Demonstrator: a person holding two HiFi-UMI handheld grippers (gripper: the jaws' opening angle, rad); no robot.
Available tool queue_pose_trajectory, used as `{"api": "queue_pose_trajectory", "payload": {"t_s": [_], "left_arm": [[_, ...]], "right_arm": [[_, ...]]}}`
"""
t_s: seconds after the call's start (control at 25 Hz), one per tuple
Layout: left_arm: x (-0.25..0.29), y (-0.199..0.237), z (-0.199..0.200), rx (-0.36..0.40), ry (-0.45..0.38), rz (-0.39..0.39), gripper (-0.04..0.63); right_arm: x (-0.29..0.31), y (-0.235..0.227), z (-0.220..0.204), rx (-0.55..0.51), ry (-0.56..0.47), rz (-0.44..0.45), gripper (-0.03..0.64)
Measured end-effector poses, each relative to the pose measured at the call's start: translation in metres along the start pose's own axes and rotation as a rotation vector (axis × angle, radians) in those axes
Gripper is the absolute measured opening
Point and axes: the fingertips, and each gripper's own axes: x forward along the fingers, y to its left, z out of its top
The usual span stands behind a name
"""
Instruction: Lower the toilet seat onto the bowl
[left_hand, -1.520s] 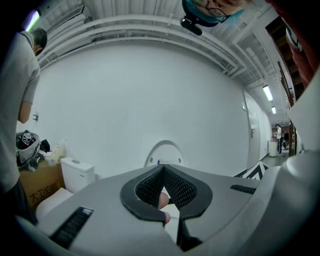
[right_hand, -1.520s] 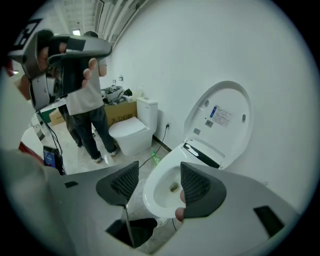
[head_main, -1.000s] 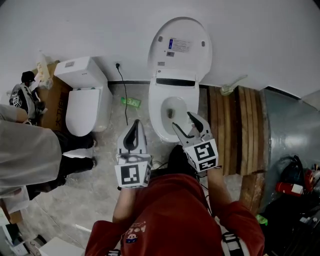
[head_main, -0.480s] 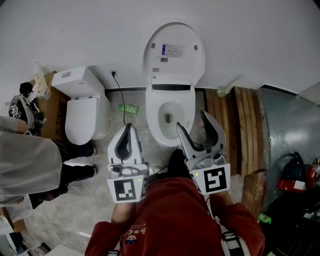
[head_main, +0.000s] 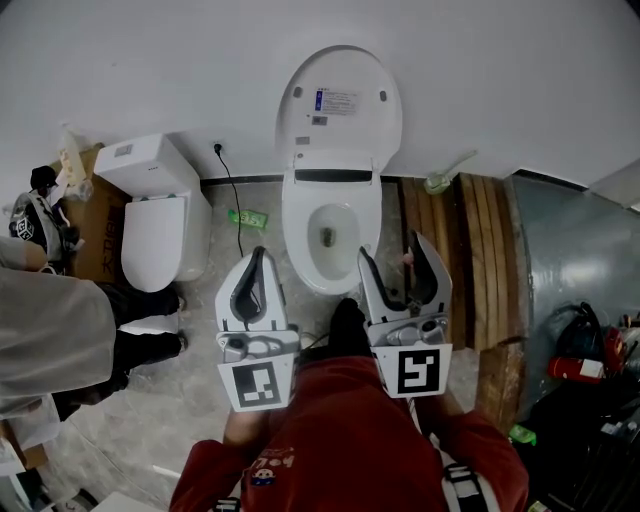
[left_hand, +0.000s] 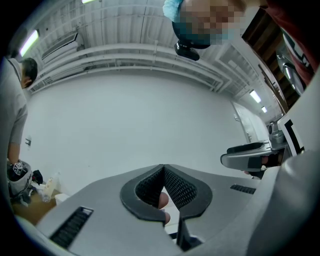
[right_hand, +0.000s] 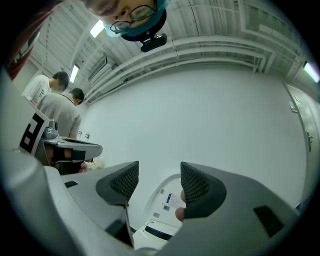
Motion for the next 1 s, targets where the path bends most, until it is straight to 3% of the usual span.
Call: {"api": "queue_pose_trajectory", "payload": {"t_s": [0.4,0.72,1.0], "left_arm": [[0.001,0.006,0.0,0.0,0.006,0.006,0.009],[0.006,0.006,-0.002,0.016,0.02,-0.001,0.009],[0.008,0.015,-0.01,0.017,0.023,0.009,0.009]], "right_arm": [[0.005,-0.006,-0.007,-0.008,0.017,-0.032,0.238],[0.004,-0.019,-0.008,-0.007,0.032,-0.075,0.045],[0.001,-0.019,-0.013,-0.044,0.038,-0.054,0.014]]}}
